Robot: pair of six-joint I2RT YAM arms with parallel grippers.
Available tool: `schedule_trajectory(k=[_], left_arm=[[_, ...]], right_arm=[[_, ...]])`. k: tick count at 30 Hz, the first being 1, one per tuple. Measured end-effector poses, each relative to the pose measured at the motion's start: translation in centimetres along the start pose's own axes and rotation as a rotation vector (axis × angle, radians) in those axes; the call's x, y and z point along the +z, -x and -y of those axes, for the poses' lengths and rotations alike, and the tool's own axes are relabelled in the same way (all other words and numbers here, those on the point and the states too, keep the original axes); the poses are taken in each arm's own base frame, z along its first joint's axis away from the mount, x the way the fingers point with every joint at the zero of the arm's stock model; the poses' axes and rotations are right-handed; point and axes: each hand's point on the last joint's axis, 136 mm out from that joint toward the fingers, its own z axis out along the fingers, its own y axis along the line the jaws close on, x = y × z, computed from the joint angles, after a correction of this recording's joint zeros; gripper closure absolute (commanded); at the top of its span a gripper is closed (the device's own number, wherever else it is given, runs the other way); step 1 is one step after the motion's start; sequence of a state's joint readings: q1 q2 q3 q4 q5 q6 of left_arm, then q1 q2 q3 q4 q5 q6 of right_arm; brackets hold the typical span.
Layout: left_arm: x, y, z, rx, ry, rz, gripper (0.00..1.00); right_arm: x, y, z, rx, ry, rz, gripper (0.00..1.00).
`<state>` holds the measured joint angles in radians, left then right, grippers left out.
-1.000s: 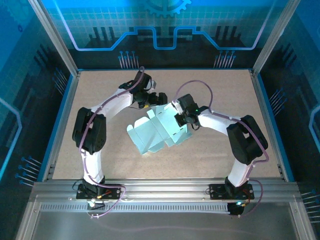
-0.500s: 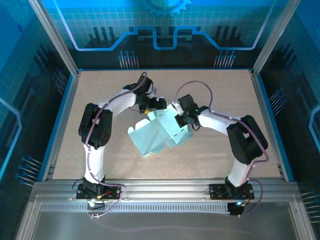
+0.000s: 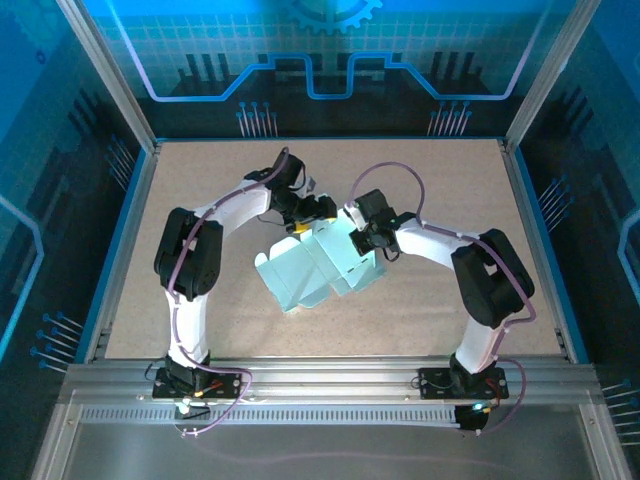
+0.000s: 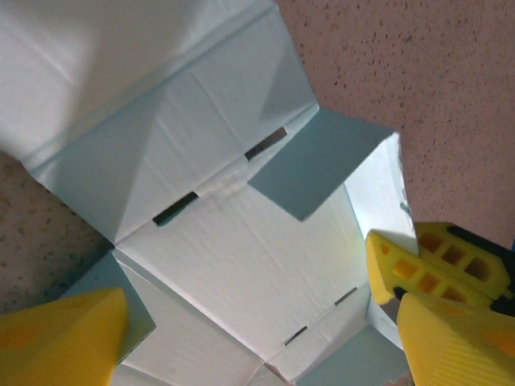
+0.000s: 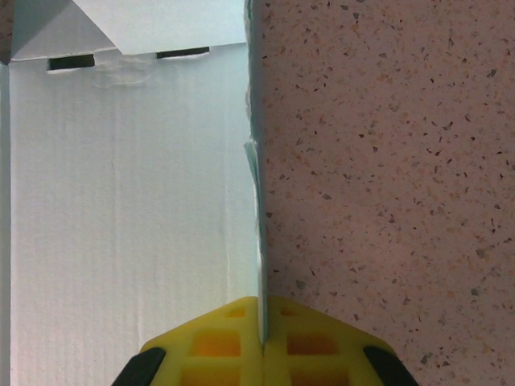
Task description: Fold the paper box
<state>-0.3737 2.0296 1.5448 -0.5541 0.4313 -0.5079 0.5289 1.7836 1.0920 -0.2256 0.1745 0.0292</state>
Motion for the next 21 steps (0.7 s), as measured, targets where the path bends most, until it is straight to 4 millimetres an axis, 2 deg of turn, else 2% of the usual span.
schedule_trajectory(k=[10, 15, 18, 21], left_arm=[[1.4, -2.0, -1.9, -0.096, 0.011, -0.047, 0.12], [1.4, -1.5, -1.6, -0.109, -0.001, -0.028, 0.11], [0.6, -1.1, -1.3, -0.093, 0.001, 0.008, 0.06], [-1.4, -0.3, -0.3, -0.06, 0.004, 0.075, 0.02]], right_arm=[[0.4, -0.3, -0.1, -0.001, 0.005, -0.012, 0.99], [0.4, -0.4, -0.2, -0.001, 0.007, -0.014, 0.99], [0.4, -0.4, -0.2, -0.001, 0.007, -0.014, 0.97], [0.4, -0.4, -0.2, 0.0, 0.008, -0.014, 0.88]])
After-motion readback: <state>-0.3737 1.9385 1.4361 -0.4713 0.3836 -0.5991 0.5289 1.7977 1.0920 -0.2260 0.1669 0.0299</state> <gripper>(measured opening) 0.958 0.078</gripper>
